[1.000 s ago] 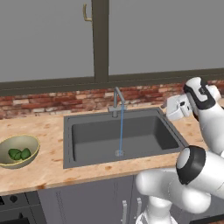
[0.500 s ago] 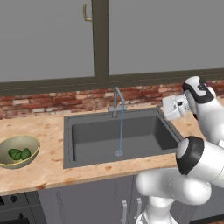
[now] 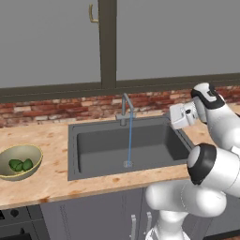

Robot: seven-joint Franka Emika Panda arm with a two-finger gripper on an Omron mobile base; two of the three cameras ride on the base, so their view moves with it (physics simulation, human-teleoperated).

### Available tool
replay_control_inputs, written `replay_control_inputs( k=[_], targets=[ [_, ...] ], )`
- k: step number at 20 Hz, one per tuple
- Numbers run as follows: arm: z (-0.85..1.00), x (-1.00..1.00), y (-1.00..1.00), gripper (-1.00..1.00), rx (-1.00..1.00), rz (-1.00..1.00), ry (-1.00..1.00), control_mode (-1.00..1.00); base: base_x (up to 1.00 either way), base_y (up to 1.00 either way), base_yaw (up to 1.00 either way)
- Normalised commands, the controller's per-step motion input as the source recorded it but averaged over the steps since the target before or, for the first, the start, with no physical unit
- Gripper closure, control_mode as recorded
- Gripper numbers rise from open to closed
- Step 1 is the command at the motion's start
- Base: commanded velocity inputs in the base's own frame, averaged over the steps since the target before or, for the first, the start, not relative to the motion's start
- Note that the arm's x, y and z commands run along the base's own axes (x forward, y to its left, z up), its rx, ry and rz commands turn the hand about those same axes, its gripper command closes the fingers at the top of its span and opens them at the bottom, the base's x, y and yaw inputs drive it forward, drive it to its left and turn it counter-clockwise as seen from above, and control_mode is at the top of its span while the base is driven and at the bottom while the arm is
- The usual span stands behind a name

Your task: Pick the avocados from the sink and place them in one bowl. Place the cucumber in the other bowl. Then turn off the sink faucet.

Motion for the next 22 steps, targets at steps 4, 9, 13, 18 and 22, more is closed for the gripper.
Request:
replay_control_inputs(
  k=[4,9,13,18,22],
  targets=[
    [-0.1,0.11,0.0,-1.0,0.06,0.0,0.0,-1.0,0.0,0.0,0.0],
    [-0.09,0.17,0.0,-1.0,0.06,0.0,0.0,-1.0,0.0,0.0,0.0],
    [-0.01,0.21,0.0,-1.0,0.01,0.0,0.0,-1.0,0.0,0.0,0.0],
    [0.0,0.19,0.0,-1.0,0.0,0.0,0.0,-1.0,0.0,0.0,0.0],
    [-0.05,0.09,0.0,-1.0,0.0,0.0,-0.01,-1.0,0.0,0.0,0.0]
  ],
)
